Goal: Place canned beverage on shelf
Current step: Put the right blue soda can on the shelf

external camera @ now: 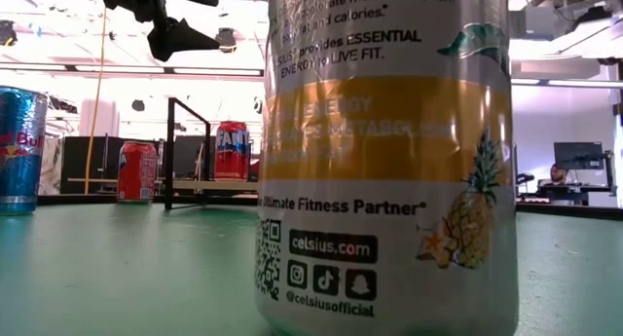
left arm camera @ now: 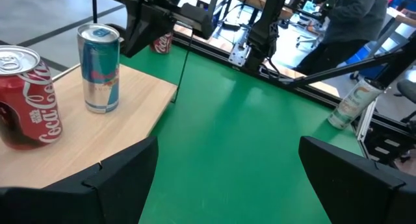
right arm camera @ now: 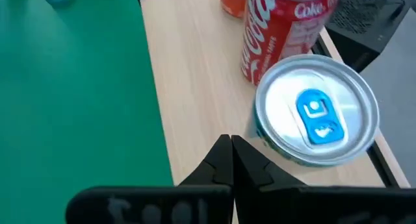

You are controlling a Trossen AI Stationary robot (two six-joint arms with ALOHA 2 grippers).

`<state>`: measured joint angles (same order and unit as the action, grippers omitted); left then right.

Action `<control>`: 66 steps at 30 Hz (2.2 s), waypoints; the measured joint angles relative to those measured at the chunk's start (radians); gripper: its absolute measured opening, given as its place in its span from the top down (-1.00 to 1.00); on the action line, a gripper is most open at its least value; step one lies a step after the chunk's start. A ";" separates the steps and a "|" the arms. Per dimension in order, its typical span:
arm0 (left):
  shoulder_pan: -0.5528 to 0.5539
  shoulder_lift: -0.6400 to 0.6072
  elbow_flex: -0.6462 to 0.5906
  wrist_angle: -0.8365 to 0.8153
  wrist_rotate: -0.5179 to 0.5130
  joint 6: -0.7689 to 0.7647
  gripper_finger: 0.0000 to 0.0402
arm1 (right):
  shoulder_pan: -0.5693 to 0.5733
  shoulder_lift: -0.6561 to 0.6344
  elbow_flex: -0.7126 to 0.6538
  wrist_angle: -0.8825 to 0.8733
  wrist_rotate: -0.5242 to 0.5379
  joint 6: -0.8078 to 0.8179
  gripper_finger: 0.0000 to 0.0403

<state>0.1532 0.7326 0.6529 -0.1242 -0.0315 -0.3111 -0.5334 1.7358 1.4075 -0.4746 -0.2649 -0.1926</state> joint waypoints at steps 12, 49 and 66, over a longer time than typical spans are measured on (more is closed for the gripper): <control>0.000 0.000 0.000 0.001 0.000 -0.008 -0.78 | -0.028 0.004 0.009 0.015 0.004 -0.019 0.92; 0.000 0.000 0.000 0.001 -0.001 -0.025 -0.78 | -0.019 -0.002 0.009 -0.007 0.087 -0.019 0.91; 0.000 0.000 0.000 0.000 -0.002 -0.007 -0.78 | -0.037 -0.008 0.009 0.031 0.165 -0.025 0.90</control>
<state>0.1532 0.7329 0.6529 -0.1242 -0.0333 -0.3184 -0.5705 1.7283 1.4166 -0.4434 -0.0998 -0.2180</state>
